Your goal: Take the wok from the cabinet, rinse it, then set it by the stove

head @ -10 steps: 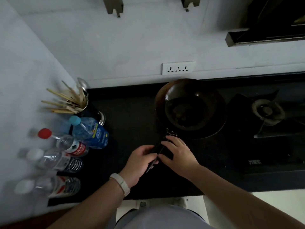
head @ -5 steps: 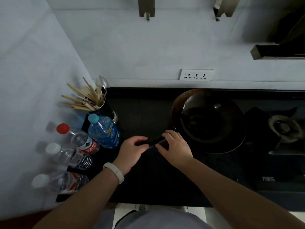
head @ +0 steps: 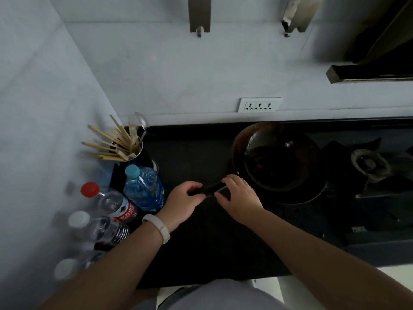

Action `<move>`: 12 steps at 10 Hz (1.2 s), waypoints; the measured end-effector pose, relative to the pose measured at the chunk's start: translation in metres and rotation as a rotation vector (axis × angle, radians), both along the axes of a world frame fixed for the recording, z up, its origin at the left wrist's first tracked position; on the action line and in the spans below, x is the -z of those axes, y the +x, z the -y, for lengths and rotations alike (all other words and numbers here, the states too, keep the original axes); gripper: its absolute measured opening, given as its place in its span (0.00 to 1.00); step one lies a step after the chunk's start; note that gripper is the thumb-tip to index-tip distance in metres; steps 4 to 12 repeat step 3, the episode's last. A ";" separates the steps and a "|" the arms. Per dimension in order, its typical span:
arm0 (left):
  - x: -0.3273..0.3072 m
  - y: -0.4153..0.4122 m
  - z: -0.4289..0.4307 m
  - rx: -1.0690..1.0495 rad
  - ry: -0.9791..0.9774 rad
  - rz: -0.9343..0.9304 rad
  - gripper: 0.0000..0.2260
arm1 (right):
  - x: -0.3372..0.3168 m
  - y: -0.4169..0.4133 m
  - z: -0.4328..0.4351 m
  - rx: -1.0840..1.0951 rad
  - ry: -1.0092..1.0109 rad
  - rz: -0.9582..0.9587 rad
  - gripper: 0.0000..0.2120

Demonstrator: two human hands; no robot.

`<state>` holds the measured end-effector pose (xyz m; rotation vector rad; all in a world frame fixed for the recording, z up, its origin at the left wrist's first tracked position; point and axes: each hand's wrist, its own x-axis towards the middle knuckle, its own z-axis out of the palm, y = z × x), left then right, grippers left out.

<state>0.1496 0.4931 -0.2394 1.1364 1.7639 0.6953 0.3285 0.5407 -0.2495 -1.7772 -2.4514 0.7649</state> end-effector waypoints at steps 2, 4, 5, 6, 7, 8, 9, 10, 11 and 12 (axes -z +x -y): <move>-0.020 0.005 -0.003 0.371 0.315 -0.447 0.22 | -0.028 0.012 0.011 0.072 0.068 0.004 0.29; -0.034 0.015 -0.013 0.479 0.455 -0.538 0.23 | -0.045 0.027 0.017 0.127 0.164 0.052 0.29; -0.034 0.015 -0.013 0.479 0.455 -0.538 0.23 | -0.045 0.027 0.017 0.127 0.164 0.052 0.29; -0.034 0.015 -0.013 0.479 0.455 -0.538 0.23 | -0.045 0.027 0.017 0.127 0.164 0.052 0.29; -0.034 0.015 -0.013 0.479 0.455 -0.538 0.23 | -0.045 0.027 0.017 0.127 0.164 0.052 0.29; -0.034 0.015 -0.013 0.479 0.455 -0.538 0.23 | -0.045 0.027 0.017 0.127 0.164 0.052 0.29; -0.034 0.015 -0.013 0.479 0.455 -0.538 0.23 | -0.045 0.027 0.017 0.127 0.164 0.052 0.29; -0.034 0.015 -0.013 0.479 0.455 -0.538 0.23 | -0.045 0.027 0.017 0.127 0.164 0.052 0.29; -0.034 0.015 -0.013 0.479 0.455 -0.538 0.23 | -0.045 0.027 0.017 0.127 0.164 0.052 0.29; -0.034 0.015 -0.013 0.479 0.455 -0.538 0.23 | -0.045 0.027 0.017 0.127 0.164 0.052 0.29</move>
